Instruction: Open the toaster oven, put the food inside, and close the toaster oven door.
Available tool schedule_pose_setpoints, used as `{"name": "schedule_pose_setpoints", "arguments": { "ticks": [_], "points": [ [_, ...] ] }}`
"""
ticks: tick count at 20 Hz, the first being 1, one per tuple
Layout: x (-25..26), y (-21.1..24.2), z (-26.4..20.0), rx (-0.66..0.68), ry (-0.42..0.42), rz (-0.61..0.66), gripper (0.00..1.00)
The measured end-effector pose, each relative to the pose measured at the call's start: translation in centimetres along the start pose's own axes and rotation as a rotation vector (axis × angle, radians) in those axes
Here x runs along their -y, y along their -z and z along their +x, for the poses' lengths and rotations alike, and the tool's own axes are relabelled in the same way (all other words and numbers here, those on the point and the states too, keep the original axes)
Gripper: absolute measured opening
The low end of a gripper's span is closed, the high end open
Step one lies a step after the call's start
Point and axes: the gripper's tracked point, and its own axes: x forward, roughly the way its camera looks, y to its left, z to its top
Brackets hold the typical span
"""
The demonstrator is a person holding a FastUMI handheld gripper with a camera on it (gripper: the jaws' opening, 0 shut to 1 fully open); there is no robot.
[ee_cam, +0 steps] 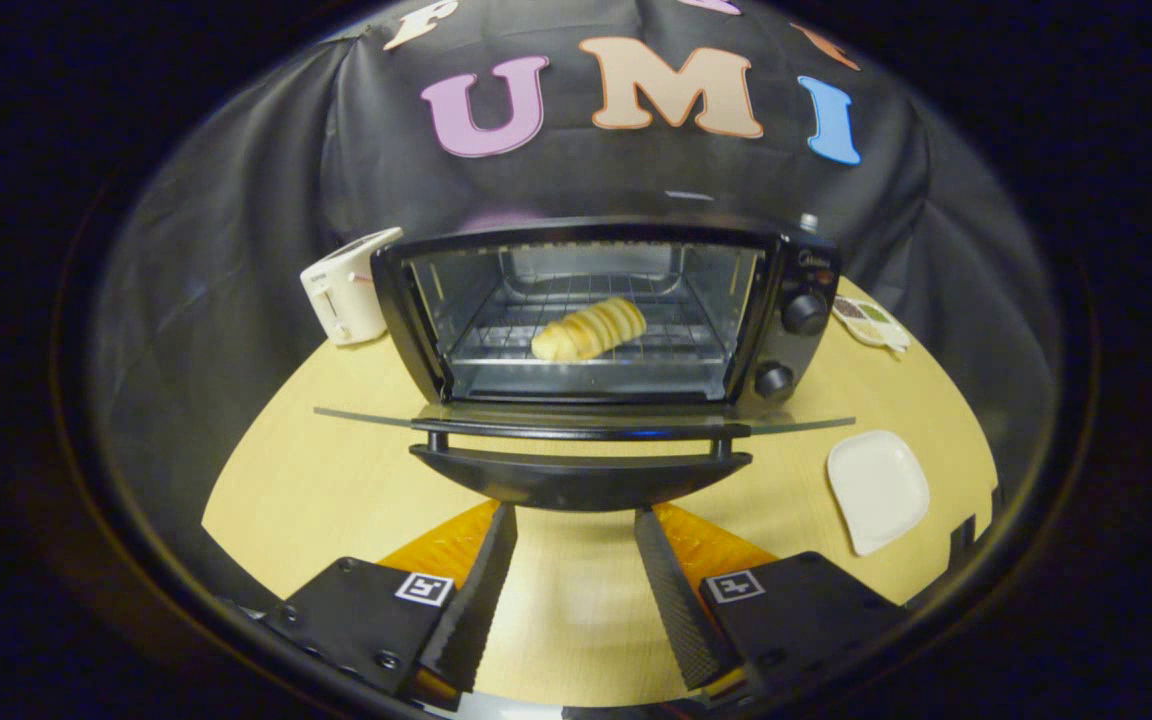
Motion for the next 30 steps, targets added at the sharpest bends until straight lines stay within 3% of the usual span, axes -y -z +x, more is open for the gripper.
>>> {"name": "schedule_pose_setpoints", "arguments": {
  "ticks": [18, 27, 30],
  "points": [
    [-0.2, -9.1, 3.5, 0.132, 0.002, 0.059, 0.77],
    [0.4, -10.1, 4.7, 0.136, 0.014, 0.067, 0.77],
    [0.5, -11.4, 3.2, 0.165, 0.01, 0.038, 0.77]
  ]
}}
